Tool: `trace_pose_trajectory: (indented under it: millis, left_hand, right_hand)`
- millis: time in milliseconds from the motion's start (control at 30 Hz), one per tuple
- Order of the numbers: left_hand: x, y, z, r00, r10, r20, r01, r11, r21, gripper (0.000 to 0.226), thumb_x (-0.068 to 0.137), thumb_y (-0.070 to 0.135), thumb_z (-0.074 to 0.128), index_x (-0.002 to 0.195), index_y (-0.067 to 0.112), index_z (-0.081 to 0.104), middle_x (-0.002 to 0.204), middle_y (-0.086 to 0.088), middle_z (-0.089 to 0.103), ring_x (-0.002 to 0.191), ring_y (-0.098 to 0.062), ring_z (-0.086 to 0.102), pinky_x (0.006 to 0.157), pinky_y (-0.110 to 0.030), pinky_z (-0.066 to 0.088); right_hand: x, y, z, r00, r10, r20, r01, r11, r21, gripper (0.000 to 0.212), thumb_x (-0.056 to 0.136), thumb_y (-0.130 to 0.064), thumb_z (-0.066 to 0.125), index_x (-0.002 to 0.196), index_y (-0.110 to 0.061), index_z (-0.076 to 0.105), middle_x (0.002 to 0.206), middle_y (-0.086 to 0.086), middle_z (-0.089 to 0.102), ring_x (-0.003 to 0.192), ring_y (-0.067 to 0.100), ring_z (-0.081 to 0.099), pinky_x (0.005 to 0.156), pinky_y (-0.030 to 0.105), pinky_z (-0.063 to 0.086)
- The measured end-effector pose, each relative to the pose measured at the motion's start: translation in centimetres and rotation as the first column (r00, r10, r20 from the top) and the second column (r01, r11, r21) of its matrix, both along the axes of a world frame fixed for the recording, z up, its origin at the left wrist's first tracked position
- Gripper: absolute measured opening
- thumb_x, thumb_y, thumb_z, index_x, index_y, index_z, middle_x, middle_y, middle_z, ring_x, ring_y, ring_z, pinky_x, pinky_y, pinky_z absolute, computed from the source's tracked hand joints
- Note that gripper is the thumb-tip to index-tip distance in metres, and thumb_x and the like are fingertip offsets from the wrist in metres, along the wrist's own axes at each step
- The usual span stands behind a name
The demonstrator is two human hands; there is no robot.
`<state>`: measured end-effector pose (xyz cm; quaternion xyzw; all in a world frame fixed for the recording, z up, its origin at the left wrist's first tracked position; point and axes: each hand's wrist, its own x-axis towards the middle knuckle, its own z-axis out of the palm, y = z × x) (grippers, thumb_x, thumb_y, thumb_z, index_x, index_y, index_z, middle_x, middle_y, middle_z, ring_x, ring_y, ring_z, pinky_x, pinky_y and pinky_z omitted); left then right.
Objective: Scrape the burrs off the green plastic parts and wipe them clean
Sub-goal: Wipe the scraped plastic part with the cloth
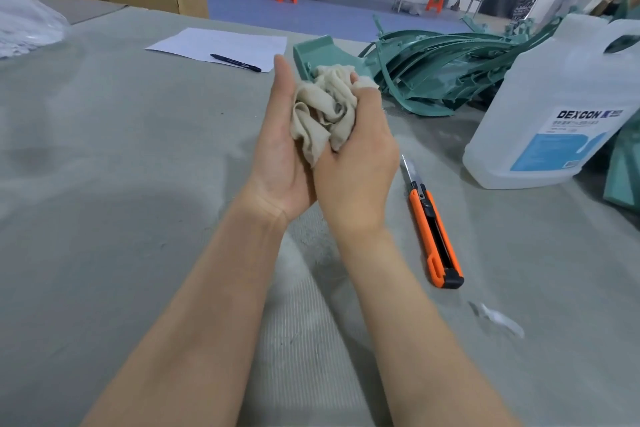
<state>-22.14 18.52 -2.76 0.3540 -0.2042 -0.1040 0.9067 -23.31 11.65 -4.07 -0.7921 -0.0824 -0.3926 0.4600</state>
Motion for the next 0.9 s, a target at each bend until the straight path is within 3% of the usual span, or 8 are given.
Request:
trace_pose_trajectory:
  millis: [100, 200, 333, 400, 500, 600, 733, 900]
  left_hand:
    - [0.0, 0.5, 0.1, 0.999, -0.04, -0.001, 0.04, 0.998, -0.043, 0.07, 0.086, 0.066, 0.028, 0.107, 0.006, 0.056, 0.101, -0.009, 0.053, 0.1, -0.02, 0.059, 0.092, -0.032, 0.05]
    - [0.0, 1.2, 0.4, 0.999, -0.039, -0.009, 0.038, 0.997, -0.067, 0.057, 0.091, 0.057, 0.033, 0.112, 0.007, 0.054, 0.106, -0.007, 0.056, 0.105, -0.019, 0.058, 0.102, -0.032, 0.045]
    - [0.4, 0.9, 0.2, 0.973, 0.224, -0.05, -0.22, 0.972, 0.08, 0.023, 0.102, 0.023, 0.042, 0.114, 0.009, 0.056, 0.103, -0.006, 0.066, 0.1, -0.016, 0.066, 0.087, -0.027, 0.052]
    - [0.5, 0.7, 0.1, 0.944, 0.32, -0.075, -0.31, 0.943, 0.124, 0.022, 0.102, 0.021, 0.042, 0.112, 0.011, 0.059, 0.103, -0.007, 0.068, 0.098, -0.017, 0.068, 0.082, -0.026, 0.054]
    - [0.6, 0.9, 0.1, 0.932, 0.321, -0.169, -0.306, 0.946, 0.11, 0.047, 0.102, 0.041, 0.034, 0.115, 0.004, 0.061, 0.107, -0.013, 0.069, 0.1, -0.022, 0.069, 0.082, -0.031, 0.055]
    - [0.8, 1.6, 0.2, 0.925, 0.329, -0.19, -0.324, 0.944, 0.055, 0.059, 0.102, 0.047, 0.028, 0.125, 0.002, 0.058, 0.115, -0.014, 0.068, 0.106, -0.023, 0.067, 0.094, -0.035, 0.052]
    - [1.1, 2.1, 0.3, 0.89, 0.416, -0.188, -0.427, 0.904, -0.024, 0.055, 0.104, 0.043, 0.024, 0.132, 0.005, 0.052, 0.121, -0.013, 0.066, 0.111, -0.025, 0.065, 0.098, -0.04, 0.05]
    - [1.1, 1.7, 0.2, 0.817, 0.515, -0.26, -0.547, 0.834, -0.065, 0.046, 0.104, 0.038, 0.033, 0.129, 0.006, 0.054, 0.112, -0.009, 0.069, 0.098, -0.021, 0.069, 0.081, -0.033, 0.057]
  right_hand:
    - [-0.2, -0.2, 0.0, 0.996, 0.084, -0.015, -0.085, 0.994, -0.074, 0.046, 0.077, -0.002, 0.06, 0.122, -0.001, 0.051, 0.121, 0.016, 0.06, 0.109, 0.035, 0.057, 0.086, 0.049, 0.049]
    - [-0.1, -1.0, 0.1, 0.981, 0.188, -0.051, -0.194, 0.969, -0.155, 0.059, 0.076, -0.003, 0.06, 0.133, -0.002, 0.046, 0.133, 0.014, 0.055, 0.121, 0.032, 0.053, 0.094, 0.038, 0.045]
    - [0.3, -1.8, 0.0, 0.936, 0.292, -0.198, -0.329, 0.925, -0.192, 0.068, 0.083, 0.002, 0.058, 0.146, -0.005, 0.034, 0.147, 0.012, 0.045, 0.135, 0.028, 0.042, 0.109, 0.043, 0.038]
    - [0.4, -1.7, -0.2, 0.929, 0.306, -0.21, -0.349, 0.911, -0.217, 0.067, 0.086, 0.002, 0.059, 0.147, -0.004, 0.032, 0.15, 0.013, 0.041, 0.14, 0.029, 0.037, 0.111, 0.049, 0.034]
    - [0.7, -1.4, -0.9, 0.958, 0.228, -0.174, -0.275, 0.903, -0.331, 0.067, 0.085, -0.005, 0.063, 0.146, -0.008, 0.036, 0.152, 0.008, 0.039, 0.143, 0.028, 0.031, 0.118, 0.057, 0.016]
    - [0.9, -1.6, -1.5, 0.984, 0.129, -0.125, -0.17, 0.896, -0.41, 0.067, 0.084, -0.01, 0.067, 0.145, -0.013, 0.04, 0.153, 0.003, 0.039, 0.146, 0.024, 0.027, 0.118, 0.052, 0.002]
    - [1.6, -2.2, -2.4, 0.995, -0.026, -0.101, -0.017, 0.919, -0.395, 0.065, 0.084, -0.002, 0.064, 0.144, -0.013, 0.042, 0.151, 0.003, 0.043, 0.143, 0.023, 0.034, 0.12, 0.052, 0.004]
    - [2.2, -3.0, -2.9, 0.979, -0.095, -0.18, 0.033, 0.948, -0.318, 0.067, 0.084, -0.015, 0.07, 0.144, -0.008, 0.042, 0.154, 0.008, 0.037, 0.145, 0.027, 0.026, 0.12, 0.046, 0.011]
